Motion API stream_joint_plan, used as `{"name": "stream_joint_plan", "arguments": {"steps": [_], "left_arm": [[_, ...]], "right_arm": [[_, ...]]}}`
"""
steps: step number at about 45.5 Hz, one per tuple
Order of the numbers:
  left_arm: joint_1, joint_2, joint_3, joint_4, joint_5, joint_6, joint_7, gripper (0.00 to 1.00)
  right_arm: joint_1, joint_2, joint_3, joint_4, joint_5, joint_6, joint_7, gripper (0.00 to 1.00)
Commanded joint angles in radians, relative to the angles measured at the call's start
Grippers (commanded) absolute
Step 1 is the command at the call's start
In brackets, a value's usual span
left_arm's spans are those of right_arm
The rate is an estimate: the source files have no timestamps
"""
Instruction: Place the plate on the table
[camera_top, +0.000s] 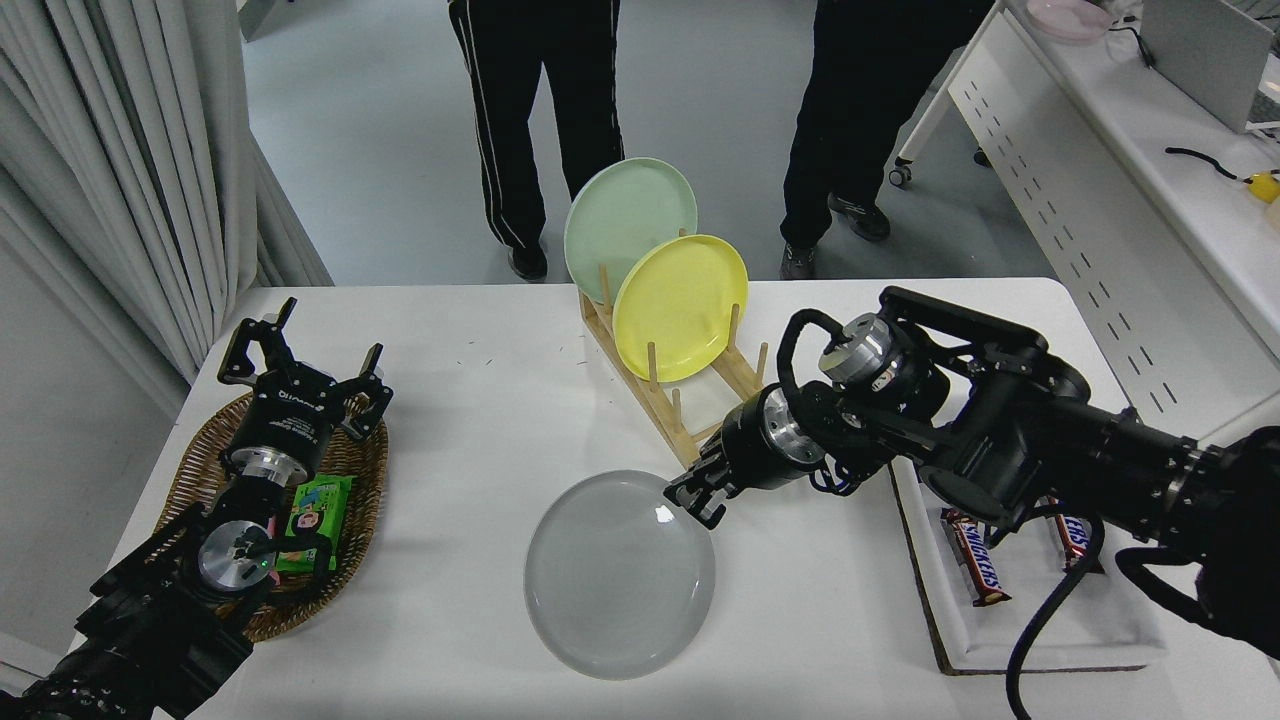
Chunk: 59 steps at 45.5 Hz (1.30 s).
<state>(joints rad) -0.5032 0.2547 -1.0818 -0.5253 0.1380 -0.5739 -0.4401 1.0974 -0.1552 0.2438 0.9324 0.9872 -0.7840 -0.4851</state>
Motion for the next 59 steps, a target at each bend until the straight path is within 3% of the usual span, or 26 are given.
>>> {"name": "stream_joint_plan", "arguments": {"steps": [1, 26, 59], "left_arm": [[0.0, 0.0, 0.0, 0.001, 0.0, 0.0, 0.001, 1.0], [0.0, 0.0, 0.0, 0.001, 0.0, 0.0, 0.0, 1.0], [0.0, 0.0, 0.0, 0.001, 0.0, 0.002, 0.0, 1.0]], "right_arm": [[-0.034, 0.026, 0.006, -0.078, 0.062, -0.001, 0.0, 0.0], [-0.083, 0.154, 0.009, -0.198, 0.076, -0.001, 0.002, 0.0], [-0.122, 0.155, 0.031, -0.291, 0.064, -0.001, 0.0, 0.0]]}}
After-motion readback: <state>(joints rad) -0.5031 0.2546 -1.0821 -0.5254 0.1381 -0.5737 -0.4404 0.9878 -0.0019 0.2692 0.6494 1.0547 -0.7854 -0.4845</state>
